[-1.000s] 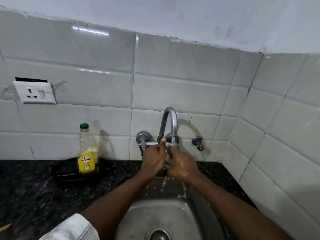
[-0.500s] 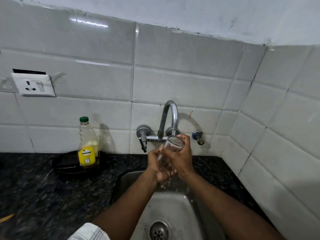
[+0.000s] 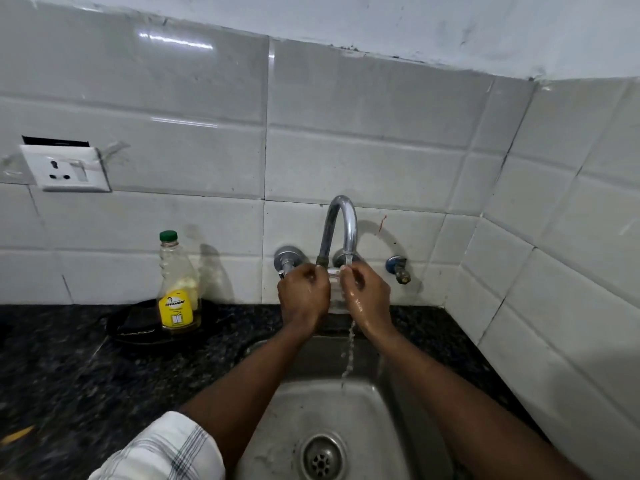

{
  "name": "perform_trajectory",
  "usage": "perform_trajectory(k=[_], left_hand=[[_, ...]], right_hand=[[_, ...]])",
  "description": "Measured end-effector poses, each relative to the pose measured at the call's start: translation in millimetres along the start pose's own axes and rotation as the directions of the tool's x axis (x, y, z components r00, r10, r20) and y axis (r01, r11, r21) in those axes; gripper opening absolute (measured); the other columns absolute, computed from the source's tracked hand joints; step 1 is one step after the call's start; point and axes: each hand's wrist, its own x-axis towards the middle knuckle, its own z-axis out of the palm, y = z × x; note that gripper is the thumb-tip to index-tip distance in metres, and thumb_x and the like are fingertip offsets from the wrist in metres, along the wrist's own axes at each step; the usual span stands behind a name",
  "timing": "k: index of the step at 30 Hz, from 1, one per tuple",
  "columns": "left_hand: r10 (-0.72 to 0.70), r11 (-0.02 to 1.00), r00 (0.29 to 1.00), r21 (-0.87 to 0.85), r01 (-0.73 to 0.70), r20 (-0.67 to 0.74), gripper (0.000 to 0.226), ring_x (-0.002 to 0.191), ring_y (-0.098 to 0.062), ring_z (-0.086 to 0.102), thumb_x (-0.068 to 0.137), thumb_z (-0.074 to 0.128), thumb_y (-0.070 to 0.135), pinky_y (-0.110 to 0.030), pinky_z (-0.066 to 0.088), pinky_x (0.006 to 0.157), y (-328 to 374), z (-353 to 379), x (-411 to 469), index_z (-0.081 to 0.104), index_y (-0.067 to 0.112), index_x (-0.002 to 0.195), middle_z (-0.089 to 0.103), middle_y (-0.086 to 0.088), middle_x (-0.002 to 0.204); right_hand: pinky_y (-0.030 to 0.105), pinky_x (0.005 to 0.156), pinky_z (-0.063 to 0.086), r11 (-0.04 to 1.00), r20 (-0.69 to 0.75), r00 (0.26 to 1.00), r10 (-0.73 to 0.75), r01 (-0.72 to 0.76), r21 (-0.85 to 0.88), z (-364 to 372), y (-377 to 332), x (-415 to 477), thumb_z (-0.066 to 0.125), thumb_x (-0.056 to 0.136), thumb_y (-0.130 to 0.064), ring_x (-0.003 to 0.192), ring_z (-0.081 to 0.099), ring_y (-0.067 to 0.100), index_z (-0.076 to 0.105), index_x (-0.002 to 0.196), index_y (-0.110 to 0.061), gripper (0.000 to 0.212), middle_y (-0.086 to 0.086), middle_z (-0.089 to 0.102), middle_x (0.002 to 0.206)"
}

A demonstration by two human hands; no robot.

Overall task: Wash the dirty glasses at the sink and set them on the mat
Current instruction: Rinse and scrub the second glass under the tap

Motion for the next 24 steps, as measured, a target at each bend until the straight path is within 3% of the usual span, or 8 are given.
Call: perform_trajectory(k=[2,7,10,12,14,17,20,24], left_hand=[[-0.048,0.987,0.995,0.156,0.033,0.089,0.025,0.062,-0.01,0.062,0.097,0.052,0.027,-0.023,0.051,0.057,-0.8,-1.5,7.2,0.071,0.017,0.084,0.067,0.0,0.074],[-0.035,0.976,0.989,0.217,0.004,0.141,0.026,0.068,-0.016,0.065,0.097,0.051,0.03,-0.03,0.055,0.065,1.2,-3.6,3.7,0.071,0.016,0.088,0.07,-0.004,0.08],[0.206,0.956,0.958,0.17,-0.241,0.202,0.034,0.083,-0.02,0.064,0.094,0.051,0.041,-0.033,0.053,0.079,9.1,-0.6,-2.4,0.07,0.013,0.097,0.071,-0.007,0.094],[0.45,0.875,0.833,0.029,-0.484,0.322,0.034,0.092,-0.018,0.06,0.092,0.055,0.039,-0.031,0.049,0.082,13.0,-10.1,1.9,0.066,0.012,0.109,0.068,-0.007,0.104],[0.584,0.775,0.699,-0.027,-0.632,0.412,0.027,0.088,-0.015,0.059,0.091,0.057,0.033,-0.029,0.047,0.078,10.6,-15.8,13.5,0.066,0.012,0.106,0.068,-0.006,0.1],[0.404,0.877,0.813,0.077,-0.475,0.419,0.023,0.07,-0.011,0.059,0.094,0.048,0.033,-0.027,0.045,0.065,7.1,-6.2,15.5,0.062,0.018,0.083,0.064,-0.001,0.079],[0.046,0.944,0.936,0.292,-0.155,0.349,0.044,0.073,-0.024,0.066,0.094,0.04,0.04,-0.033,0.052,0.067,2.5,8.0,14.1,0.063,0.009,0.074,0.067,-0.01,0.075],[0.351,0.917,0.865,0.056,-0.395,0.358,0.04,0.072,-0.014,0.063,0.094,0.049,0.042,-0.026,0.052,0.071,-14.6,-2.8,8.5,0.07,0.008,0.089,0.071,-0.005,0.081]], right_hand=[[0.007,0.069,0.044,0.956,0.154,0.962,-0.227,0.25,-0.155,-9.0,9.0,-2.7,0.051,0.101,-0.017,0.08,0.062,0.008,0.067,0.101,-0.01,0.017,0.0,0.066,0.091],[0.028,0.096,0.05,0.873,0.652,0.748,-0.121,0.393,-0.289,-23.2,12.8,4.0,0.067,0.083,-0.05,0.112,0.058,0.011,0.045,0.138,-0.021,0.066,-0.002,0.058,0.13],[0.026,0.089,0.051,0.876,0.604,0.794,-0.065,0.336,-0.347,-27.2,-1.9,9.7,0.077,0.073,-0.044,0.104,0.063,0.013,0.054,0.125,-0.029,0.059,-0.007,0.065,0.114],[0.015,0.078,0.048,0.961,0.59,0.808,0.003,0.161,-0.224,-32.0,-10.8,12.4,0.079,0.079,-0.025,0.096,0.065,0.006,0.061,0.101,-0.035,0.03,-0.015,0.066,0.094],[0.013,0.073,0.05,0.989,0.653,0.757,0.021,0.079,-0.124,-36.6,-10.2,13.8,0.081,0.074,-0.007,0.086,0.066,0.0,0.061,0.094,-0.032,0.038,-0.015,0.066,0.087],[0.026,0.073,0.055,0.92,0.576,0.815,0.052,0.185,-0.344,-28.7,-6.6,9.4,0.083,0.066,-0.019,0.087,0.068,0.013,0.062,0.1,-0.026,0.04,-0.005,0.069,0.091],[0.036,0.086,0.055,0.615,0.468,0.88,-0.077,0.412,-0.673,-13.2,2.3,3.4,0.076,0.07,-0.048,0.097,0.066,0.024,0.058,0.12,-0.022,0.06,0.001,0.067,0.11],[0.02,0.07,0.049,0.859,0.576,0.809,0.119,0.207,-0.469,-28.0,2.8,9.4,0.083,0.067,-0.032,0.087,0.067,0.013,0.064,0.11,-0.022,0.049,-0.008,0.069,0.094]])
